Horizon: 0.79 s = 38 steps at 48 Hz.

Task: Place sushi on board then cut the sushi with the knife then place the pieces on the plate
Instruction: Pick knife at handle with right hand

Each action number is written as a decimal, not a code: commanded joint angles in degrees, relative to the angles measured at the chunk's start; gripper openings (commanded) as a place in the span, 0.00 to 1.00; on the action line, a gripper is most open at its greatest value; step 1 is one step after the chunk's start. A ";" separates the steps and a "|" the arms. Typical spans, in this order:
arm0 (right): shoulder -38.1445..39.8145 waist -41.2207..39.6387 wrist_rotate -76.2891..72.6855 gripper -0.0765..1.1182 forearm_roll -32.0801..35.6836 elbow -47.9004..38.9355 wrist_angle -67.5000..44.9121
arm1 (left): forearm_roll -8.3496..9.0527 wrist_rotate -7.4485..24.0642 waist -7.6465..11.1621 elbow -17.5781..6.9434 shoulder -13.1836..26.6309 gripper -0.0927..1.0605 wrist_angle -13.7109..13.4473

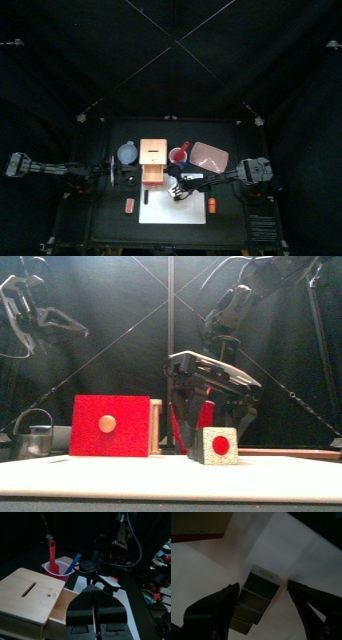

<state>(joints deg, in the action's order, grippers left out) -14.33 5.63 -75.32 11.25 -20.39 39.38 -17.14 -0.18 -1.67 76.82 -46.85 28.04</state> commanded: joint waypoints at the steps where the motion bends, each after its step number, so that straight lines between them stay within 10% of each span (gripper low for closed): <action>1: 0.62 0.88 -2.72 0.93 0.09 1.85 0.09 | 0.09 0.00 -0.09 -0.44 0.09 0.15 0.26; 38: -3.43 4.13 -6.68 0.70 -0.97 9.32 7.12 | 0.09 -0.18 -0.09 0.88 0.09 0.15 0.26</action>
<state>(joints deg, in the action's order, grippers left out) -19.07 9.49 -80.86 10.20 -12.39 45.62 -17.14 -0.35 -1.67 78.40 -46.85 28.04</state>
